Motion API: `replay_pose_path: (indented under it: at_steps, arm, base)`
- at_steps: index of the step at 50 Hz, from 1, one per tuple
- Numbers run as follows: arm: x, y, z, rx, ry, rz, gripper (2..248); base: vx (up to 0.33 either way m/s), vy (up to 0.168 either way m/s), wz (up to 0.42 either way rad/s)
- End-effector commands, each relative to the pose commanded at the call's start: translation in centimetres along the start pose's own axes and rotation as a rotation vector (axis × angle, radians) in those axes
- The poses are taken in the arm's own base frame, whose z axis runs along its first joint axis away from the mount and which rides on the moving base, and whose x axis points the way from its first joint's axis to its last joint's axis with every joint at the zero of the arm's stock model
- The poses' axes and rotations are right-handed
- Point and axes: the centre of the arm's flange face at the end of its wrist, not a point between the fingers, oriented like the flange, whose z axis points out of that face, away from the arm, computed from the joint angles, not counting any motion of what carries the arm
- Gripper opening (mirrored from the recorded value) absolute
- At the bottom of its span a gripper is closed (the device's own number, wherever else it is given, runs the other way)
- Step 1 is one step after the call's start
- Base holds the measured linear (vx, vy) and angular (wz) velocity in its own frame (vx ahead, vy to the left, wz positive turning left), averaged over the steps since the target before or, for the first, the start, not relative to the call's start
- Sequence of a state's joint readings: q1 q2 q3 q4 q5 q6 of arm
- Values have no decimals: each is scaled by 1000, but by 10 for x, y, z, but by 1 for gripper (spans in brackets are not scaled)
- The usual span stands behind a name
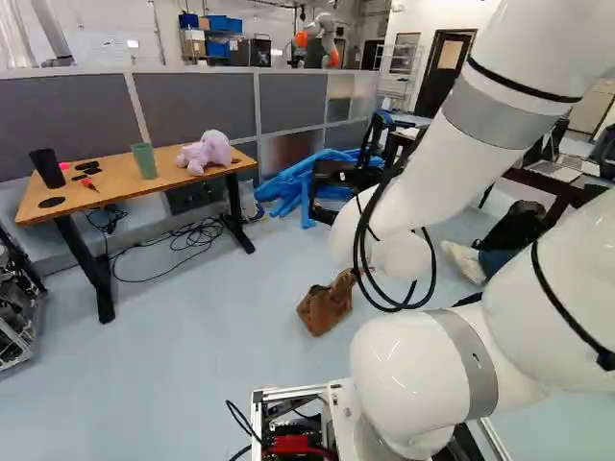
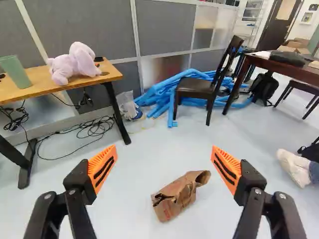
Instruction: Pick up the bag on the ground and place it on the table
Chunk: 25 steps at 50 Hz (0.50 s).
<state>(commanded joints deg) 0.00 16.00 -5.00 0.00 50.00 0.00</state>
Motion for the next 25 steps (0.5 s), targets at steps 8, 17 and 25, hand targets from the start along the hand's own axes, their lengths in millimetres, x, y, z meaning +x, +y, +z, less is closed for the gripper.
replay_pose_path:
  at_steps: [8, 17, 25]
  arm:
    - [0, 0, 0, 0, 0, 0, 247]
    - [0, 0, 1, 0, -1, 0, 247]
    - [2, 2, 9, -13, -33, 11, 247]
  base:
    - [-9, 0, 1]
    - [-2, 1, 1]
    - [0, 0, 0]
